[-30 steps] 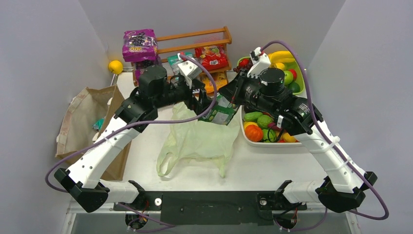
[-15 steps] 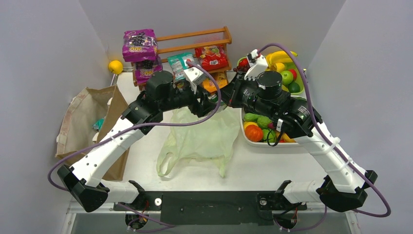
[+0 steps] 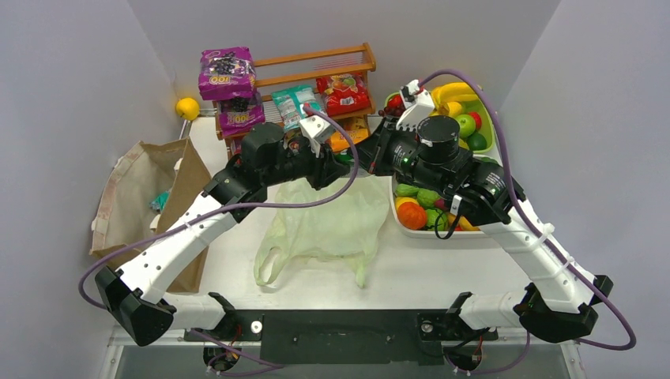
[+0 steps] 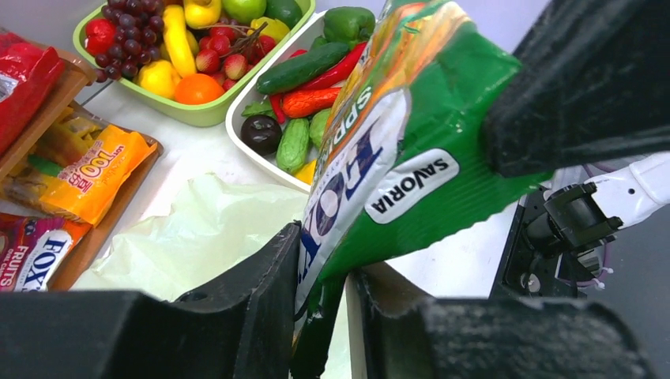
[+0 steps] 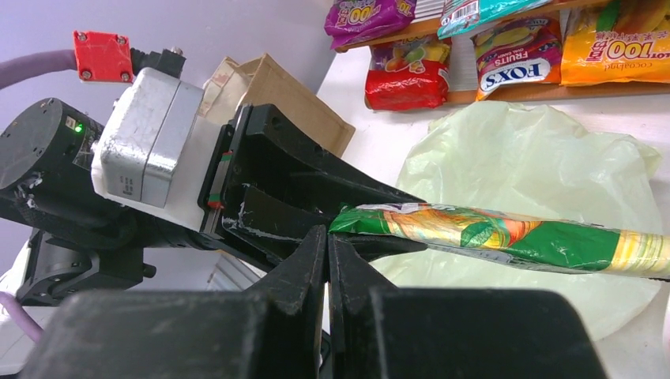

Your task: Place the food into the grocery bag and tie it

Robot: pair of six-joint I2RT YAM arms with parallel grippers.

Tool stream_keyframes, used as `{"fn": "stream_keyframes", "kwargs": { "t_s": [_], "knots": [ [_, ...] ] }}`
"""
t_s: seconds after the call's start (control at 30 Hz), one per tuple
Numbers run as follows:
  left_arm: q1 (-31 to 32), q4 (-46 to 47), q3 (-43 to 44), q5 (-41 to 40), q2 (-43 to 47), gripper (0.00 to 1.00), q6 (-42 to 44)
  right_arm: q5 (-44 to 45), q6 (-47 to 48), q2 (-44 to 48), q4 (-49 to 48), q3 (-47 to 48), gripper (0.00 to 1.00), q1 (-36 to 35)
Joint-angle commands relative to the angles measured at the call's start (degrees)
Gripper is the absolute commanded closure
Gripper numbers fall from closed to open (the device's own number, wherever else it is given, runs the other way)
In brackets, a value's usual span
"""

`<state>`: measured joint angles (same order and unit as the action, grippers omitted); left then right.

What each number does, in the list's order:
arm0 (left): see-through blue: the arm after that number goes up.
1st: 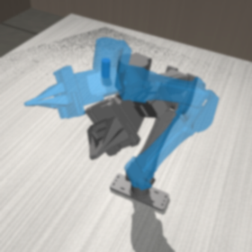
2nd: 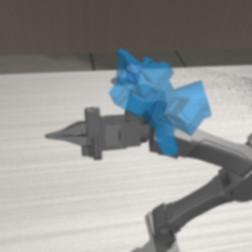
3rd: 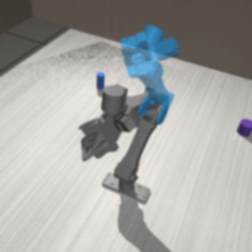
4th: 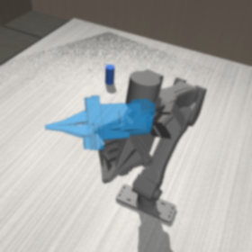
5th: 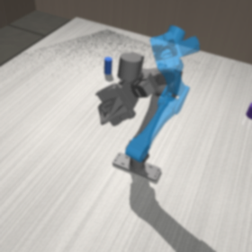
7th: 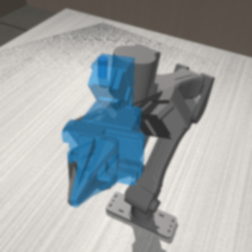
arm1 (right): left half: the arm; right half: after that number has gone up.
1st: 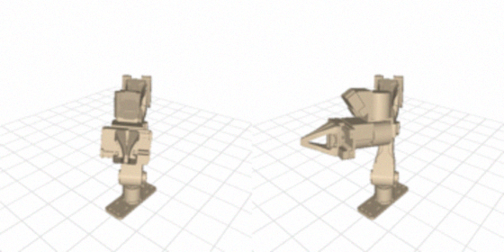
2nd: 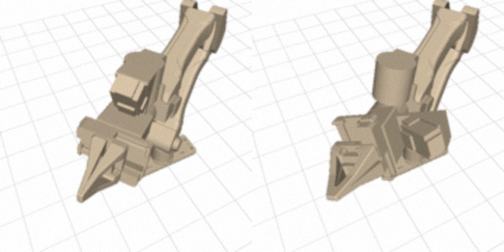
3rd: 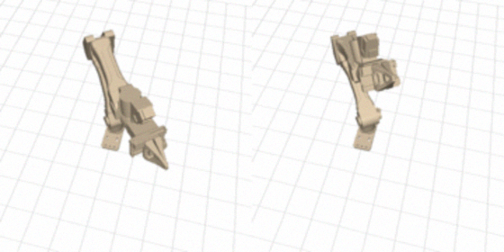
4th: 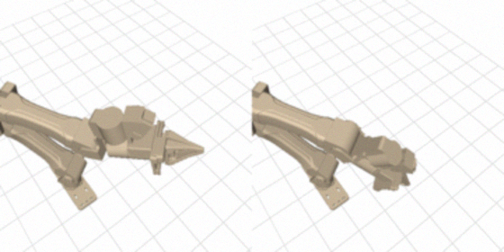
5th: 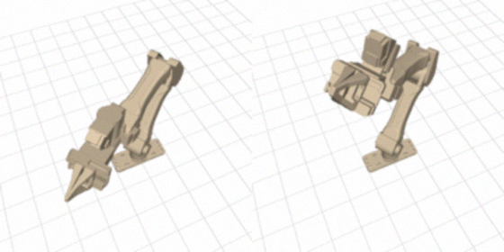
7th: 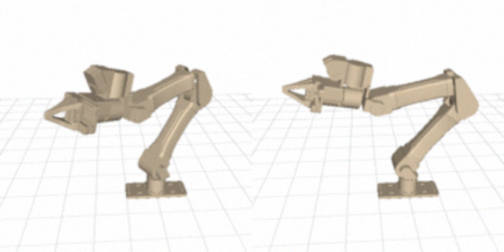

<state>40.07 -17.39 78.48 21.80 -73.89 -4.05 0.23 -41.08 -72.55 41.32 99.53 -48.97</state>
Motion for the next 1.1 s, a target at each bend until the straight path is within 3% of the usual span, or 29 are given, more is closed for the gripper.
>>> {"fn": "stream_keyframes", "kwargs": {
  "t_s": [0.0,0.2,0.3,0.57,0.8,0.87,0.93,1.0,1.07],
  "knots": [
    [-0.2,6.2,-1.9,1.9,3.4,0.78,-1.2,-1.1,-1.0,1.0,-4.1,1.7,1.0,-1.2],
    [-0.2,6.8,-3.9,4.2,5.6,0.58,-1.5,-0.8,-1.1,0.9,-4.4,0.8,1.0,-1.3],
    [-0.2,8.1,-5.3,5.5,6.8,0.56,-1.8,-1.1,-1.2,0.7,-4.7,0.6,1.0,-1.3],
    [-0.3,11.0,-7.5,9.0,8.9,1.0,-5.2,-2.6,-2.2,0.2,-6.7,-1.1,1.0,-1.3],
    [-0.3,5.8,-7.0,-0.1,11.8,1.0,-8.4,-2.3,-0.5,-0.4,-6.2,-1.2,1.0,-1.2],
    [-0.3,3.6,-6.7,-3.0,13.2,1.0,-8.8,-1.2,0.4,-0.4,-5.2,-1.1,0.94,-1.1],
    [-0.4,2.1,-6.8,-5.9,14.7,1.0,-9.2,-0.5,1.1,-0.2,-4.3,-1.1,0.7,-1.0],
    [-0.4,0.1,-6.8,-9.0,16.0,1.0,-9.5,0.9,1.7,0.0,-3.5,-1.3,0.55,-0.8],
    [-0.5,-1.8,-6.6,-12.9,17.2,1.0,-10.1,2.0,2.6,0.3,-2.6,-1.5,0.47,-0.7]
  ]
}}
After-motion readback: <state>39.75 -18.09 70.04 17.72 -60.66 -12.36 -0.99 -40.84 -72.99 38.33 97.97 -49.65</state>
